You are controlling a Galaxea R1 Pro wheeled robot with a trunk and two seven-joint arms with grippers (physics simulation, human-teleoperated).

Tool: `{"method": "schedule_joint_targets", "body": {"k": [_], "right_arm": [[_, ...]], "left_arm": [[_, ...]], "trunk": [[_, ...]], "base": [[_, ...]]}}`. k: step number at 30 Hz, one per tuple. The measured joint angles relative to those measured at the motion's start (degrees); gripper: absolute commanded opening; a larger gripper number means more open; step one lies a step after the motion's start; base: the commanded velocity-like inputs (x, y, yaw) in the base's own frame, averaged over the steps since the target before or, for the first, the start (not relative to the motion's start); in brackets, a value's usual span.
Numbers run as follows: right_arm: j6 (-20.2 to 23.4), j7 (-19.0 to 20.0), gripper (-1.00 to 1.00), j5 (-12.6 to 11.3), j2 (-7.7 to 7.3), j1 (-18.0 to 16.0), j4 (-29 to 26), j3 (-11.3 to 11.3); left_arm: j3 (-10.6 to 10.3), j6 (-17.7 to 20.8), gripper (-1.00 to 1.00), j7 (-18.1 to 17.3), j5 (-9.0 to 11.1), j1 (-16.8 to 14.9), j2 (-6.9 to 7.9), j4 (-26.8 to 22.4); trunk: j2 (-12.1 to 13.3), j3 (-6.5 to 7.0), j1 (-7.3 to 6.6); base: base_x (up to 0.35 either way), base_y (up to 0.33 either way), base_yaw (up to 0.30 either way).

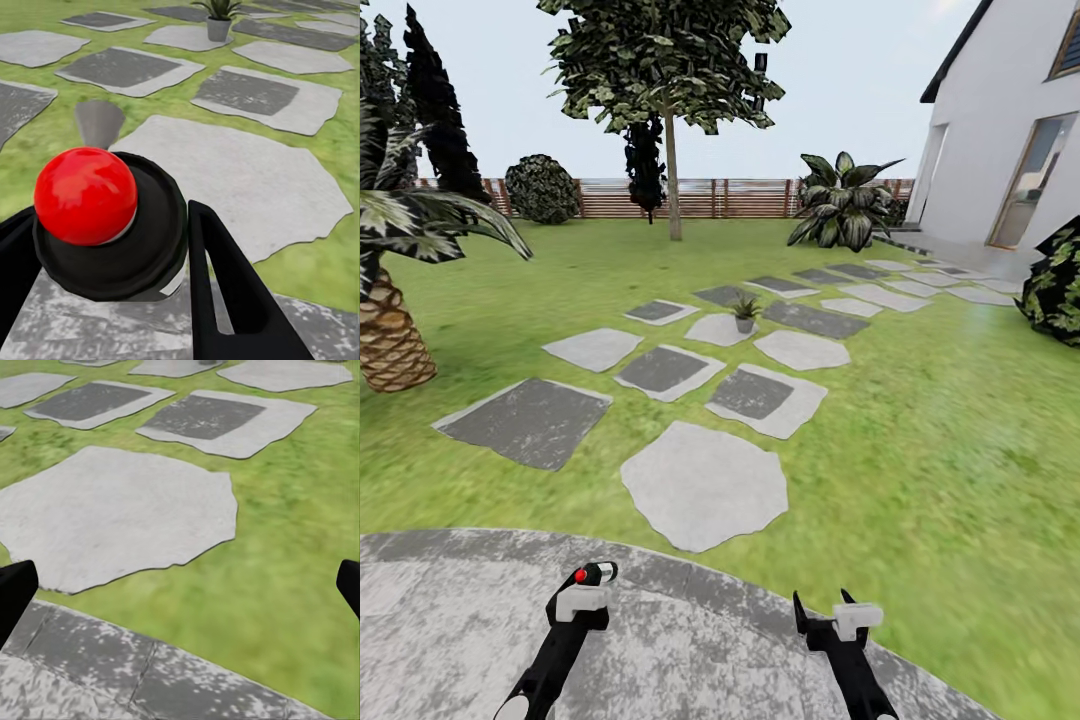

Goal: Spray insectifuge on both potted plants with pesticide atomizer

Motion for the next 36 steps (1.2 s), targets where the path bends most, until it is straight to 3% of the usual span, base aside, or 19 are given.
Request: {"method": "schedule_joint_targets", "body": {"k": [36], "right_arm": [[0.1,0.0,1.0,0.0,0.08,0.0,0.1,0.0]], "left_arm": [[0.0,0.0,-1.0,0.0,0.0,0.0,-0.09,0.0]], "trunk": [[0.0,0.0,0.0]], "base": [[0.333,0.0,0.0]]}}
